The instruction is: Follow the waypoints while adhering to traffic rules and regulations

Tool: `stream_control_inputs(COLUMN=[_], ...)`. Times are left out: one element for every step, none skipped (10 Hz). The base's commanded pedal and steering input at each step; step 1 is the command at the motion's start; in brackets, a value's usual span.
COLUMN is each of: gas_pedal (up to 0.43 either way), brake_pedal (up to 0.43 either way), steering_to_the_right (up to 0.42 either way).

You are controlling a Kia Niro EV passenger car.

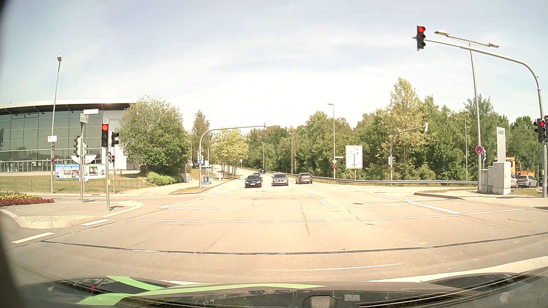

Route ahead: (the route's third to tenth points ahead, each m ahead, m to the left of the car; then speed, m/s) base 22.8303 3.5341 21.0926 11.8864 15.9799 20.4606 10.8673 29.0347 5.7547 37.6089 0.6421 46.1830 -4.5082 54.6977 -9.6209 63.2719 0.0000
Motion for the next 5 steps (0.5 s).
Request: stream_control_inputs(gas_pedal=[0.000,0.000,0.000,0.000,0.000], brake_pedal=[0.207,0.207,0.207,0.207,0.207], steering_to_the_right=[0.007,0.007,0.007,0.007,0.007])
